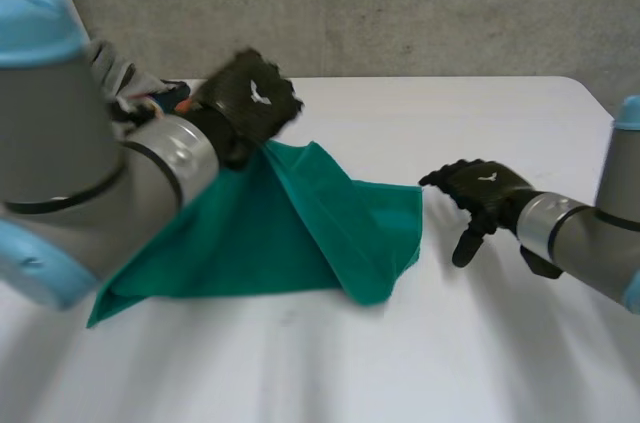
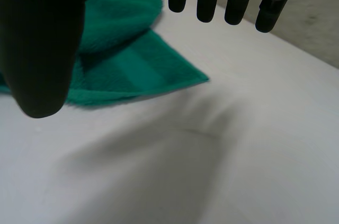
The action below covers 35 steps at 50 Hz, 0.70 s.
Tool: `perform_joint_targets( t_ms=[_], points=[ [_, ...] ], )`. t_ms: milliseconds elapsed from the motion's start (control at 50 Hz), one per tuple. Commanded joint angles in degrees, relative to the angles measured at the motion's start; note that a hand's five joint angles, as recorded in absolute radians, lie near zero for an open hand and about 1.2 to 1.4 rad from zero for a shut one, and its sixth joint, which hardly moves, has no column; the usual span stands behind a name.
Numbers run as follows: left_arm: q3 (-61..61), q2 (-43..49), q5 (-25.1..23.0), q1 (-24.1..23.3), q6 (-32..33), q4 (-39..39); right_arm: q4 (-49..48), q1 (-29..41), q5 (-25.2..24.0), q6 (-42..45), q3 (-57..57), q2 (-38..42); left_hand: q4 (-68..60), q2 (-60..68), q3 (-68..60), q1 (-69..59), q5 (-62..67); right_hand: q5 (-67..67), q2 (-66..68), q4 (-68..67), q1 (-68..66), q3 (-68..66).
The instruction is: Fold the laundry.
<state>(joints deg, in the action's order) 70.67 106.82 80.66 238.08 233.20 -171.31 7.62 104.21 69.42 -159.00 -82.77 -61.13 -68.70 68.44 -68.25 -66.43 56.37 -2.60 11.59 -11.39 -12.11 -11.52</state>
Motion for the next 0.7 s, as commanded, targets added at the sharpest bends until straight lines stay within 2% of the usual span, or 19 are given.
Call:
perform_joint_targets(
  t_ms=[20,180,300,320,340,400,420,480,500,560,580,640,660,700],
  points=[
    [-0.09,-9.43,2.3,0.28,-1.08,1.68,-2.43,4.77,2.73,0.36,4.1,6.54,-11.3,11.56,-11.75,-13.57,13.63,2.6,-1.59,1.39,2.11,1.52],
    [-2.28,-16.02,4.67,0.46,-2.14,6.6,-7.53,11.61,6.6,-4.03,7.88,11.82,-11.3,11.56,-11.75,-13.57,13.63,2.6,-1.59,1.39,2.11,1.52],
    [-5.01,-17.61,6.08,0.63,-3.01,6.08,-9.11,15.05,8.53,-9.3,9.02,12.61,-11.3,11.56,-11.75,-13.57,13.63,0.78,0.22,-0.42,0.3,-0.29],
    [-5.36,-17.7,6.17,0.63,-3.28,6.08,-9.64,15.32,9.23,-10.27,9.37,12.88,-11.3,11.56,-11.75,-13.57,13.63,-5.08,6.09,-6.29,-5.57,-6.16],
    [-5.89,-17.96,6.44,0.72,-3.98,5.9,-10.86,15.75,11.41,-11.93,10.33,13.66,-11.3,11.56,-11.75,-13.57,13.63,-25.46,26.46,-26.67,-25.94,-26.53],
    [-6.33,-18.49,6.79,1.07,-5.3,5.9,-11.66,15.58,15.46,-14.14,12.62,14.81,-11.3,11.56,-11.75,-13.57,13.63,-67.28,68.29,-68.49,-67.77,-68.36],
    [-6.24,-19.1,6.96,1.51,-6.26,5.82,-11.4,14.8,18.61,-14.76,13.93,14.99,-11.3,11.56,-11.75,-13.57,13.63,-67.4,68.41,-68.61,-67.89,-68.48],
    [-5.72,-19.98,7.05,2.74,-7.41,5.46,-9.82,13.3,22.85,-14.33,14.48,13.33,-11.3,11.56,-11.75,-13.57,13.63,-67.4,68.41,-68.61,-67.89,-68.48],
    [-5.11,-20.42,6.79,4.22,-7.76,5.46,-9.29,11.73,23.91,-13.02,13.87,10.36,-11.3,11.56,-11.75,-13.57,13.63,-67.4,68.41,-68.61,-67.89,-68.48],
    [-3.44,-20.95,6.26,7.39,-8.03,5.46,-9.38,7.69,22.43,-8.63,12.11,2.89,-11.3,11.56,-11.75,-13.57,13.63,-67.4,68.41,-68.61,-67.89,-68.48],
    [-2.39,-21.21,5.65,9.66,-8.55,5.64,-9.12,4.54,20.25,-4.26,11.23,-2.71,-11.3,11.56,-11.75,-13.57,13.63,-67.4,68.41,-68.61,-67.89,-68.48],
    [-0.45,-21.74,4.16,12.93,-9.17,6.08,-8.33,0.13,15.67,2.27,10.35,-9.69,-11.3,11.56,-11.75,-13.57,13.63,-67.4,68.41,-68.61,-67.89,-68.48],
    [0.95,-22.09,2.85,14.5,-9.78,6.69,-7.89,-2.06,12.52,4.72,10.34,-13.28,-11.3,11.56,-11.75,-13.57,13.63,-67.4,68.41,-68.61,-67.89,-68.48],
    [2.36,-22.18,1.52,16.27,-10.66,7.57,-7.18,-3.57,10.13,5.8,10.96,-16.46,-11.3,11.56,-11.75,-13.57,13.63,-67.4,68.41,-68.61,-67.89,-68.48]
  ],
)
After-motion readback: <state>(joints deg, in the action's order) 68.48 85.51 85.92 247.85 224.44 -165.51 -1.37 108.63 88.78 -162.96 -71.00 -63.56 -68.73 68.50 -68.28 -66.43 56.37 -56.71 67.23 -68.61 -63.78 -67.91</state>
